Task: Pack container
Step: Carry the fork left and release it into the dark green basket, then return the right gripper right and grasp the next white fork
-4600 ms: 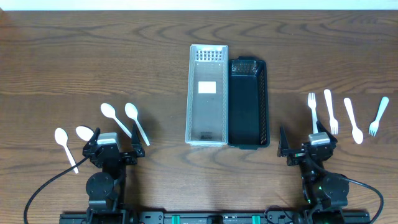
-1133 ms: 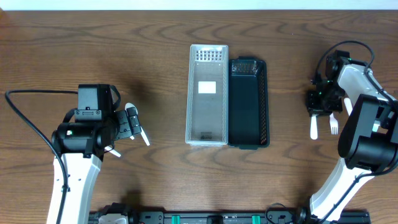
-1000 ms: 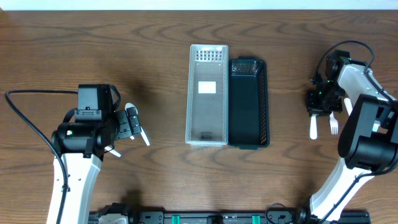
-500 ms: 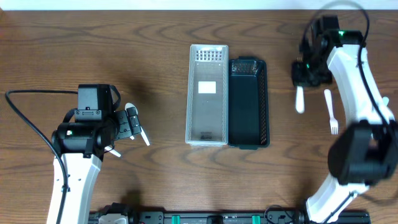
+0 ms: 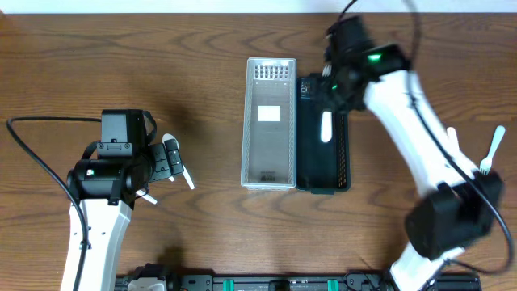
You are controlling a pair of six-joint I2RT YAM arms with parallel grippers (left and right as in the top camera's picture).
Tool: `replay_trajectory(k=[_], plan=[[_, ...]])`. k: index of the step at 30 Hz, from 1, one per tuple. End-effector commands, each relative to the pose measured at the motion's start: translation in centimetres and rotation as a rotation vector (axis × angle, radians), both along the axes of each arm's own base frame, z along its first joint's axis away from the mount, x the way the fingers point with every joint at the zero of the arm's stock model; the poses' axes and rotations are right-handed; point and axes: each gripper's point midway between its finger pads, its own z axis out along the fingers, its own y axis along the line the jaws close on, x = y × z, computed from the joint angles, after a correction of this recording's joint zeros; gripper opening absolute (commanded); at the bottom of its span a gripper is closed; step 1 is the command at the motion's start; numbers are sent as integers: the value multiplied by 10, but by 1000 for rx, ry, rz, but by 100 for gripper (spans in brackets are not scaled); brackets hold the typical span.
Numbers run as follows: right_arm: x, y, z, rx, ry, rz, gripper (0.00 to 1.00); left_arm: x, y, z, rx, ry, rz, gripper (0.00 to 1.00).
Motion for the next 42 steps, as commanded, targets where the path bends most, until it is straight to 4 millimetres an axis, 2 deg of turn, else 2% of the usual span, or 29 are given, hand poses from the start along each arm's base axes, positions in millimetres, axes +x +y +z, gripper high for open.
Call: replay_trajectory(k=[1,3,8,11,12,13,14,15,19,22,24,27,29,31,34,37,39,42], plan=[[-6,5,-43,-31,87,-11,1,1,2,4,-1,-11,14,98],[-8,4,-61,-49,123,11,1,1,2,4,-1,-11,15,98],[-11,6,-80,-59,169,52,6,1,2,4,-1,-11,14,98],[-10,6,-78,-57,162,59,14,1,2,4,-1,-10,15,98],[-9,6,-77,-57,158,65,21,1,2,4,-1,-11,14,98],[-9,6,-75,-56,155,68,33,1,2,4,-1,-11,14,98],[-8,7,-72,-55,150,80,45,1,2,4,-1,-11,14,98],[-8,7,-68,-54,146,89,48,1,2,4,-1,-11,14,98],[-1,6,-34,-51,98,113,48,1,2,4,-1,-11,14,98],[12,-10,13,-49,6,71,48,2,2,4,-1,-11,14,98],[20,-26,49,-27,-68,28,49,1,2,4,-1,-10,14,98],[22,-70,102,-17,-176,-45,58,1,2,4,-1,-9,14,98],[17,-103,120,-33,-212,-87,65,1,2,4,-1,-8,14,98],[9,-145,129,-67,-215,-145,73,1,2,4,-1,-8,14,98],[-6,-204,118,-110,-150,-213,81,1,2,4,-1,-7,14,98],[-18,-243,92,-127,-72,-259,85,1,2,4,-1,-7,14,98],[-25,-260,68,-129,-21,-280,87,1,2,4,-1,-7,15,98],[-36,-271,26,-123,56,-282,89,1,2,4,-1,-7,14,98]])
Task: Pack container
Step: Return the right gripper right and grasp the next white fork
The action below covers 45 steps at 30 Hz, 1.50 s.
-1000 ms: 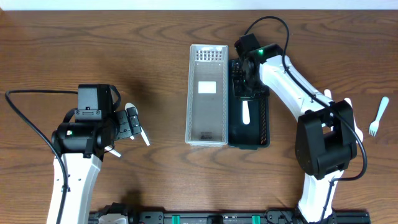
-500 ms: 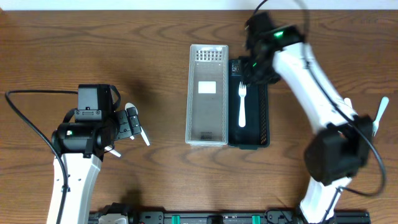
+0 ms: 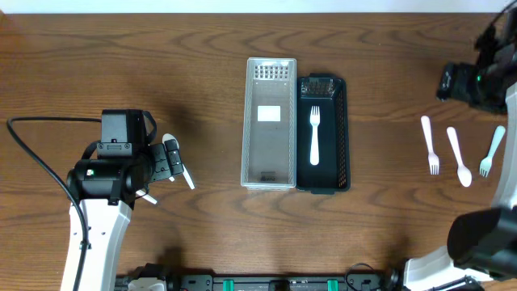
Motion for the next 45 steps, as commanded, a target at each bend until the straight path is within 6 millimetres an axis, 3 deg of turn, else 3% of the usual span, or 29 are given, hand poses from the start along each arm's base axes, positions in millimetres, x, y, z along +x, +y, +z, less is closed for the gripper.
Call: replay_trajectory(k=[1,6,14,33,45], plan=[[-16,-4,-50,21,113,56,89,1,2,4,-1,-11,14,98],[-32,-2,-112,20,173,98,91,1,2,4,-1,-11,15,98],[-45,1,-159,16,178,134,93,1,2,4,-1,-10,14,98],[-48,-19,-166,11,152,75,92,1,2,4,-1,-9,14,98],[-54,-14,-197,58,229,79,91,1,2,4,-1,-6,14,98]])
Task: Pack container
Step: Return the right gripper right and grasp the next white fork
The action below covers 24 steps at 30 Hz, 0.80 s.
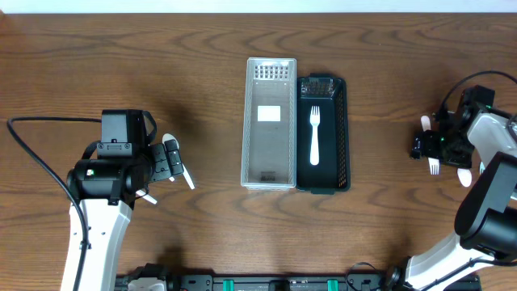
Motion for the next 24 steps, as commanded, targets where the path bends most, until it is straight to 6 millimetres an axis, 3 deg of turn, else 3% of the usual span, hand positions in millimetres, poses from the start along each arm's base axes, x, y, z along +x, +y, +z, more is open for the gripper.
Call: replay_trajectory(k=[1,12,24], plan=[[-3,0,-9,16,20,8,91,1,2,4,0,-8,15,98],[-9,7,-25,61,66,-3,85,1,2,4,-1,-8,14,98],[-7,20,-25,110,56,10,52,1,2,4,0,-9,15,98]])
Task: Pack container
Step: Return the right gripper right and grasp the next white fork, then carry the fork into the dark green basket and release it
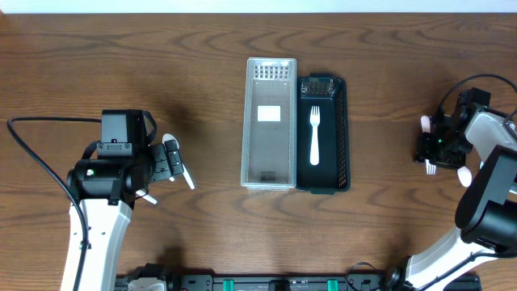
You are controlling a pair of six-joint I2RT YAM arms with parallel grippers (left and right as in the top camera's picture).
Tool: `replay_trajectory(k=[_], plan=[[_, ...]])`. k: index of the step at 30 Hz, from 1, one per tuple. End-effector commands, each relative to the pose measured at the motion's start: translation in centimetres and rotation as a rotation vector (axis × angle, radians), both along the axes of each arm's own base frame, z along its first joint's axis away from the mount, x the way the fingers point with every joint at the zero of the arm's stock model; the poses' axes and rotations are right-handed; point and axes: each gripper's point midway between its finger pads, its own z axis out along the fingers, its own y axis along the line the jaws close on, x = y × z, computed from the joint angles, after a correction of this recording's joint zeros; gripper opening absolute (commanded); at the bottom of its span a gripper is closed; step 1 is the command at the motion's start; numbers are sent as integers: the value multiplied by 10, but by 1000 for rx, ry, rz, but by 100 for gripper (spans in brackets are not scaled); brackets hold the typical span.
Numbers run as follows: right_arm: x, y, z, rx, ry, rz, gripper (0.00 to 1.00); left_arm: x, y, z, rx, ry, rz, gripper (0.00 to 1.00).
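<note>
A white fork [315, 134] lies lengthwise in the black tray [342, 137], which stands beside a clear tray [252, 121] with nothing in it but a label. At the far right my right gripper [429, 147] is down over a second white fork [425, 122]. That fork's handle end and tines stick out on either side of the gripper. The wrist hides the jaws, so their state does not show. A white spoon [464, 175] peeks out beside the arm. My left gripper [177, 160] rests open on the left, holding nothing.
The two trays stand side by side at the table's middle. The right arm's links [493, 162] cover the table's right edge, where more cutlery lies. A black cable [32, 153] loops off the left arm.
My right gripper has shifted slightly right and sits more squarely over the white fork on the table. The fork itself lies where it was. The left arm has not moved.
My right gripper was over the black tray with a white fork. Then the fork lay in the tray and the arm was back at the far right, near three white utensils. Then it was down at the leftmost fork, where it stays.
</note>
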Motion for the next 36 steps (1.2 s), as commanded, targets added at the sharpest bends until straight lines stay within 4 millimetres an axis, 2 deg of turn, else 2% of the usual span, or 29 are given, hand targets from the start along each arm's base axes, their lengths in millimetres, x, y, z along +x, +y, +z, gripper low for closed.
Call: replay_trajectory(k=[1,5,9,14,21,25,29,32,36], plan=[[-3,16,-12,80,20,10,50,2,2,4,-1,-11,14,98],[-1,22,-11,104,12,16,44,2,2,4,-1,-11,14,98],[0,24,-11,104,12,20,30,2,2,4,0,-10,15,98],[0,24,-11,107,11,16,26,2,2,4,-1,-11,14,98],[4,28,-10,129,-9,16,14,2,2,4,-1,-11,14,98],[12,32,-1,153,-40,17,12,2,2,4,-1,-10,14,98],[30,40,34,134,-88,51,10,2,2,4,-1,-10,14,98],[49,55,81,113,-162,76,9,2,2,4,0,-10,15,98],[64,93,143,101,-268,132,6,1,2,4,-1,-10,14,98]])
